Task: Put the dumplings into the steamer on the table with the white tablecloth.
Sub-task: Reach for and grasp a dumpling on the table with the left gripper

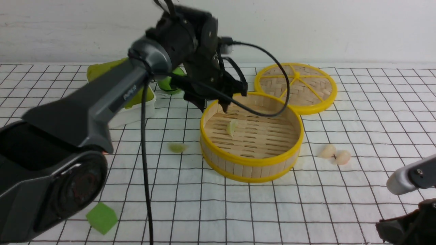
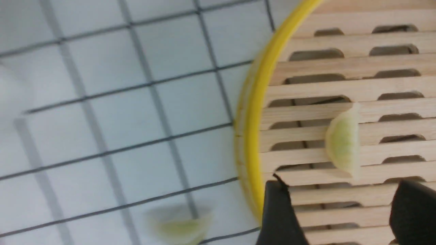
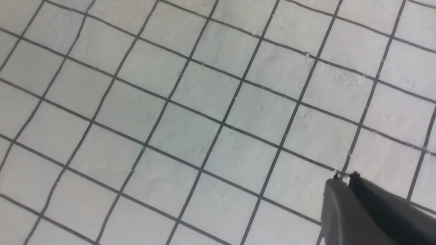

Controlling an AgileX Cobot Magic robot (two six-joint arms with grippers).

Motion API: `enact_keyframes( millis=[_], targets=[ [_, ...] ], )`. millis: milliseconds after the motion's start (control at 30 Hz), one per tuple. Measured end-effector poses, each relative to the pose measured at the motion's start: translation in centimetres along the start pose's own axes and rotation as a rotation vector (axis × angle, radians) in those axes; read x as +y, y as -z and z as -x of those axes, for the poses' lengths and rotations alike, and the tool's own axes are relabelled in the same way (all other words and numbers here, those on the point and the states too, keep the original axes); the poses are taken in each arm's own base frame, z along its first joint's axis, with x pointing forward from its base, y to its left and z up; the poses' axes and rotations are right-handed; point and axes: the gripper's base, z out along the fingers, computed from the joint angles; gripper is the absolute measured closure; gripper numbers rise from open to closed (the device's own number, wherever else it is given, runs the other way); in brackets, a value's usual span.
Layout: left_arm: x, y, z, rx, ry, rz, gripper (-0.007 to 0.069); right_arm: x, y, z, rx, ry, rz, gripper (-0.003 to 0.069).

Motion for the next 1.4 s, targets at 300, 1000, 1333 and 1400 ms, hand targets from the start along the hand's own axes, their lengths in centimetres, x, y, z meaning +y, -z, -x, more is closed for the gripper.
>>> enact_keyframes(
  millis=[300, 1000, 1333, 1400],
  targets=[
    [4.9, 0.5, -0.6, 0.060, 0.114, 0.096, 0.0225, 0.1, 0.0, 0.0, 0.002, -0.009, 0.006, 0.0616],
    [8.0, -8.5, -6.0, 0.282, 0.697, 0.037, 0.0242, 0.1, 0.0, -0.1, 0.009, -0.017, 0.011, 0.0599],
    [7.8, -10.1, -6.5, 0.294, 0.663, 0.014, 0.0365, 0.1, 0.0, -0.1, 0.010, -0.019, 0.013, 0.0589],
    [7.8, -10.1, -6.5, 0.296, 0.636, 0.011, 0.0438, 0.1, 0.0, -0.1, 0.010, -0.019, 0.013, 0.0588]
  ],
)
